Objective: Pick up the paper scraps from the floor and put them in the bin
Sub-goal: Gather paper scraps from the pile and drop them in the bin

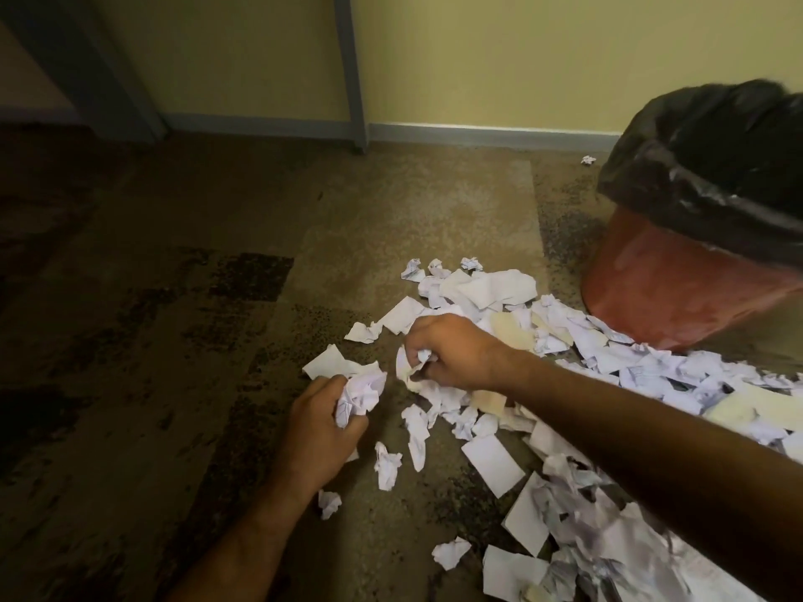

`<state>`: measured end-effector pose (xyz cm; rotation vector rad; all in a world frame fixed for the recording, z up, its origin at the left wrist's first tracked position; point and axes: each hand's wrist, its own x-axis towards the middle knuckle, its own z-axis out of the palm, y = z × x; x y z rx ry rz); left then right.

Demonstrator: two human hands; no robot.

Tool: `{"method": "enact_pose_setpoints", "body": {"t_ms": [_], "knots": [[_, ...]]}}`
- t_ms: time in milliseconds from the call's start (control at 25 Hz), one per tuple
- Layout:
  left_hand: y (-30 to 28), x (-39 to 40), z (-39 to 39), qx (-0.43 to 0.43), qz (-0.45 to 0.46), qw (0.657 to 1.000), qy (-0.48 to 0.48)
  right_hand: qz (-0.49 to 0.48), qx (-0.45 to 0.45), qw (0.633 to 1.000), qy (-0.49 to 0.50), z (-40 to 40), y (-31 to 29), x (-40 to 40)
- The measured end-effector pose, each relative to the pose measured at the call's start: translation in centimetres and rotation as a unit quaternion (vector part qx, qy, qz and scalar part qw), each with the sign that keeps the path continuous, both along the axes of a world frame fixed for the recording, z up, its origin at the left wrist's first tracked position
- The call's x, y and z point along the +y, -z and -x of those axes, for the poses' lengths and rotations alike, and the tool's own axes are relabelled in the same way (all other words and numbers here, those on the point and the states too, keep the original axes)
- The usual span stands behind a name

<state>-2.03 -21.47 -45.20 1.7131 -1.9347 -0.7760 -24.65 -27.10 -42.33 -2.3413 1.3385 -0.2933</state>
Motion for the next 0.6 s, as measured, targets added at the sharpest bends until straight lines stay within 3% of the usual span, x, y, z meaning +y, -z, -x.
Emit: {"method": "enact_pose_setpoints", "body": {"t_ms": [160,320,480,600], "knots": [[-7.1,-2.4,4.3,0.08,0.055,0.995,0.005,0.102,-0.107,0.985,0.089,5.4,-8.2,0.7],[-15.5,-5.0,11.6,0.171,0.105,0.978,0.049,0.175,-0.184,0.94,0.228,13.1,-17.7,2.4],[-23.3,-7.0,21.6,0.259,0.132,0.949,0.119,0.166,-0.255,0.862,0.405,23.0,-22.8,3.1],[-25.7,-8.7,30.4,0.273,0.119,0.942,0.154,0.125,-0.205,0.826,0.51,29.7,-22.7,3.9]]}}
